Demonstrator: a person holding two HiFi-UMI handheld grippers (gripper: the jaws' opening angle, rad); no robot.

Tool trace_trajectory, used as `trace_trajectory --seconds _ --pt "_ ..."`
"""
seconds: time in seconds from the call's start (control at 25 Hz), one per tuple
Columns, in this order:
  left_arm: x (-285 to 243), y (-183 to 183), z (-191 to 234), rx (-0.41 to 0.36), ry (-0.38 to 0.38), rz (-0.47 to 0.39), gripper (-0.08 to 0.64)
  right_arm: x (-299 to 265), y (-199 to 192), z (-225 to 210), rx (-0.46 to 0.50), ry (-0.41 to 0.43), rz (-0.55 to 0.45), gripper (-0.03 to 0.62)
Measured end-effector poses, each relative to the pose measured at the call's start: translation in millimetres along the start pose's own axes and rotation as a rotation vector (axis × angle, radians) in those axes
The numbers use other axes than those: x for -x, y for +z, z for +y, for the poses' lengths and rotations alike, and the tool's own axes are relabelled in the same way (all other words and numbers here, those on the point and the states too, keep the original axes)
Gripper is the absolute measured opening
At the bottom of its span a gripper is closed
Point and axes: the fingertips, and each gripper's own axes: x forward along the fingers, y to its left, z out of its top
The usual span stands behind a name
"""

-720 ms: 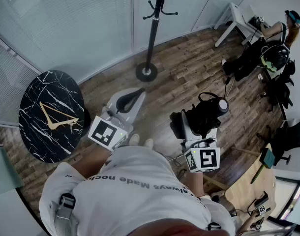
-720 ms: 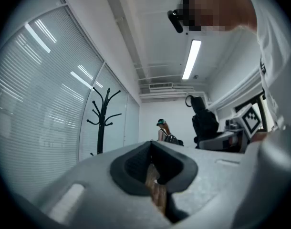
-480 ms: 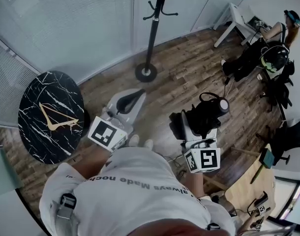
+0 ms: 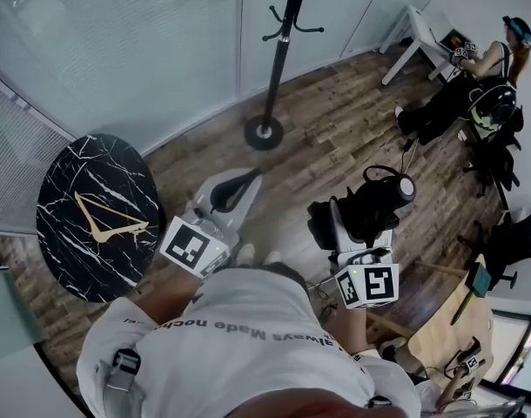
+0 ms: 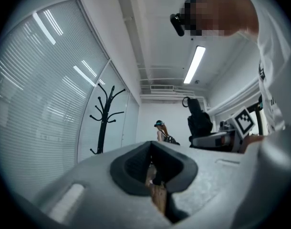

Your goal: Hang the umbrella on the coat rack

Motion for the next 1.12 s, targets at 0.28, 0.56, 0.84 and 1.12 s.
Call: trace_trajectory --seconds 0.28,0.56,0.84,1.12 --pt "0 -10 38 0.019 0.014 0.033 0.005 -33 2 3 -0.001 -0.003 0.005 0.258" --pt "-31 -6 70 0.042 0.012 0.029 0.004 -76 1 -14 -0.012 0.013 -0.001 0.258" --pt "-106 -11 87 0.036 -0.007 0.039 0.004 -117 -4 -76 -0.036 0.013 -0.006 0.258" --pt "-207 -11 89 0.021 -0.029 0.044 0.005 -158 -2 -162 -0.052 0.040 -0.016 0.258"
